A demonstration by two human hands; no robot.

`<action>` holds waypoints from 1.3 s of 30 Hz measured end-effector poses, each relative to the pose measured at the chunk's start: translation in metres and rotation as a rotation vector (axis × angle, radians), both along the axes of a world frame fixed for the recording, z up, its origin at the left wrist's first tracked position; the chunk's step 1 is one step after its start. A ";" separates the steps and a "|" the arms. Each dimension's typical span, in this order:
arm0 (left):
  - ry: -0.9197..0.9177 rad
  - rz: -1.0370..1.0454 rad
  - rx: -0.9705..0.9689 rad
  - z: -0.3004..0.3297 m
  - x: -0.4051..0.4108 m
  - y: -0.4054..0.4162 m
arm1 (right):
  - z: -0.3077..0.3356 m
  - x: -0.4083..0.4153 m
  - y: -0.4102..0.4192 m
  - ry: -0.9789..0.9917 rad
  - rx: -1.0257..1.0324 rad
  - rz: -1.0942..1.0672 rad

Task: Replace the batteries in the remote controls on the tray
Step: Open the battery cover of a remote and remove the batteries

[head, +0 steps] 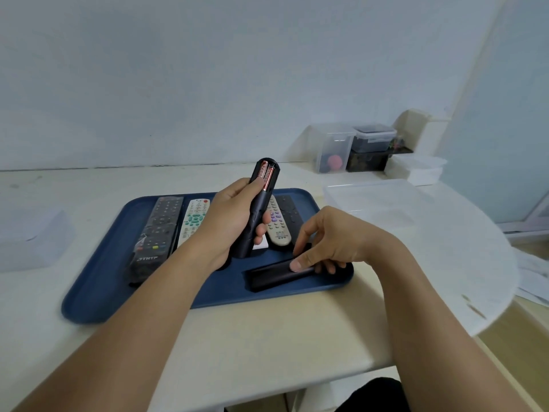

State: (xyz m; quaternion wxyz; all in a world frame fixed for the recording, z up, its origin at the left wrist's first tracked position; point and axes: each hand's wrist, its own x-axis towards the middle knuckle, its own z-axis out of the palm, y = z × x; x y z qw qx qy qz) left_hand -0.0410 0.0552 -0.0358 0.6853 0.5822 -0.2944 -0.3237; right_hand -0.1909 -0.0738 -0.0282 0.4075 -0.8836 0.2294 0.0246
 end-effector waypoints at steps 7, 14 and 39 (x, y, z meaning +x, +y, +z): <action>0.012 -0.055 -0.024 0.001 -0.014 -0.005 | 0.012 -0.030 -0.014 -0.446 -0.258 -0.314; -0.023 -0.040 0.012 0.013 -0.043 -0.034 | 0.003 -0.064 -0.090 -0.082 -0.971 -0.019; -0.087 0.082 0.016 -0.026 -0.070 -0.101 | -0.003 -0.060 -0.114 -0.326 -0.682 -0.060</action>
